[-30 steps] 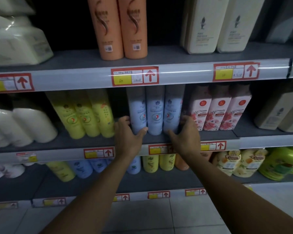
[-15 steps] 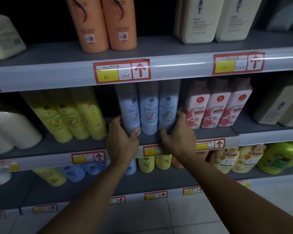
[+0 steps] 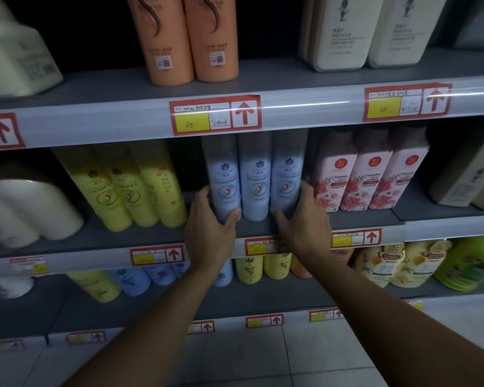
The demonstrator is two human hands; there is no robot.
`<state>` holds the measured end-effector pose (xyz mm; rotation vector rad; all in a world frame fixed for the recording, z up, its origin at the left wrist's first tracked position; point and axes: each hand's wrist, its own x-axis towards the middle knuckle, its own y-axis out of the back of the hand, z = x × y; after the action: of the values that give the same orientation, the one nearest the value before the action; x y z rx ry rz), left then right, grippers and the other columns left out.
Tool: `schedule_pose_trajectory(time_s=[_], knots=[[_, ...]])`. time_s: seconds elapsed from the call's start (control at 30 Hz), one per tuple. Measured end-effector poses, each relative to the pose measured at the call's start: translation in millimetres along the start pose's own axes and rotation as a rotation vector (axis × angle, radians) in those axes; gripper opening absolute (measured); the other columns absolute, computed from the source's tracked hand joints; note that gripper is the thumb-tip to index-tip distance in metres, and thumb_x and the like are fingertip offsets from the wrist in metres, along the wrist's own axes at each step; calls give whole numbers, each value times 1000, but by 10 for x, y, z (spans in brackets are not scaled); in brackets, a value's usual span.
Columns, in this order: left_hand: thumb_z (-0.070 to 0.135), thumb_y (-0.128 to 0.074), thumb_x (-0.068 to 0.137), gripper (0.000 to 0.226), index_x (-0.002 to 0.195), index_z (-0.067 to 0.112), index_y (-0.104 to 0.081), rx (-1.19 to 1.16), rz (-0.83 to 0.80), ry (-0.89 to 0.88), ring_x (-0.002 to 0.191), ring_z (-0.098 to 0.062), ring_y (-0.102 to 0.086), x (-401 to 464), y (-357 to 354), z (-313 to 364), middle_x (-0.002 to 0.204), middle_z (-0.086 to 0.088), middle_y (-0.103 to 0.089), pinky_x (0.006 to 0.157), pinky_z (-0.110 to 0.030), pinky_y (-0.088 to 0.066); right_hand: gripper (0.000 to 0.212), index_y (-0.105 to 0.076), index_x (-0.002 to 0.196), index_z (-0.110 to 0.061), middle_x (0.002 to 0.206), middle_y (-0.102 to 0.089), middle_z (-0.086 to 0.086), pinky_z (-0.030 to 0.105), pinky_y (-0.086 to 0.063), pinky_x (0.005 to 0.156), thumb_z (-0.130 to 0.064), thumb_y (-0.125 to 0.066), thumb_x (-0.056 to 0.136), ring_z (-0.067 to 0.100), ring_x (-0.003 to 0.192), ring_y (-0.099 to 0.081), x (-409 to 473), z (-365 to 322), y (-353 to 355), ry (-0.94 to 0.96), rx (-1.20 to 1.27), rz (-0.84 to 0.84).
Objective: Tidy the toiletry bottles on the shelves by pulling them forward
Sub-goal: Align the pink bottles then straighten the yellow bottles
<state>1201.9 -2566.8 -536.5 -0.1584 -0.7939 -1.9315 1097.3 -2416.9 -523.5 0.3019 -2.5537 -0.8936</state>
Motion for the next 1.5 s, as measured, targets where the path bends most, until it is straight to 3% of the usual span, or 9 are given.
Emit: schedule_pose_trajectory(time_s=[0.2, 0.37, 0.53, 0.63, 0.77, 0.9, 1.07, 1.33, 1.5], knots=[[44, -81, 86, 67, 142, 30, -48, -4, -41, -29, 116, -16, -68, -13, 49, -7, 131, 7, -69, 91, -47, -59, 70, -36, 144, -24, 133, -66, 8, 53, -54, 92, -39, -77, 89, 38, 117, -64, -18, -31, 24, -3, -19, -15], [58, -72, 82, 83, 153, 33, -36, -19, -135, -43, 126, -16, -65, -25, 129, -26, 142, 7, -64, 98, -49, -58, 77, -30, 152, -19, 132, -66, 13, 52, -56, 89, -38, -74, 92, 41, 113, -66, -58, -66, 57, -5, -63, -34], [35, -79, 91, 83, 159, 20, -34, 87, -154, -130, 130, -20, -60, -91, 341, -10, 146, 0, -60, 104, -47, -53, 73, -29, 152, -19, 130, -65, 14, 54, -55, 91, -35, -70, 92, 41, 113, -65, -153, -109, 182, 3, -120, -64], [36, -77, 94, 75, 156, 17, -39, 136, -163, -154, 125, -21, -60, -160, 548, 15, 143, -2, -60, 100, -42, -52, 61, -37, 142, -19, 124, -64, 14, 50, -55, 84, -31, -69, 91, 40, 107, -65, -201, -157, 322, 15, -158, -80], [39, -75, 94, 62, 145, 15, -50, 214, -192, -166, 123, -26, -61, -222, 874, 55, 137, -6, -59, 97, -41, -52, 45, -51, 131, -14, 124, -61, 16, 50, -55, 88, -28, -67, 92, 36, 107, -62, -312, -225, 521, 22, -162, -131], [42, -75, 93, 60, 142, 17, -52, 291, -233, -81, 125, -29, -61, -301, 1241, 63, 139, -7, -58, 97, -44, -53, 57, -51, 141, -8, 134, -61, 19, 46, -53, 95, -30, -71, 92, 39, 119, -61, -508, -373, 556, 89, -153, -236], [44, -77, 90, 59, 140, 19, -56, 350, -232, 47, 126, -27, -62, -339, 1655, 11, 138, -7, -61, 98, -39, -52, 56, -53, 140, -10, 137, -60, 16, 48, -52, 98, -35, -69, 92, 39, 125, -59, -760, -696, 482, 213, -132, -287], [41, -78, 89, 47, 128, 18, -63, 195, -160, 133, 114, -24, -65, -256, 1777, -48, 122, -4, -66, 97, -42, -54, 55, -55, 138, -14, 133, -64, 11, 46, -53, 98, -42, -70, 93, 32, 121, -62, -908, -760, 372, 249, -130, -289], [42, -75, 92, 41, 125, 22, -61, 251, -247, 82, 111, -20, -65, -84, 1828, -297, 123, -1, -64, 93, -42, -55, 45, -61, 128, -12, 122, -68, 10, 43, -54, 92, -36, -74, 92, 30, 109, -66, -810, -1024, -16, 310, -19, -245]])
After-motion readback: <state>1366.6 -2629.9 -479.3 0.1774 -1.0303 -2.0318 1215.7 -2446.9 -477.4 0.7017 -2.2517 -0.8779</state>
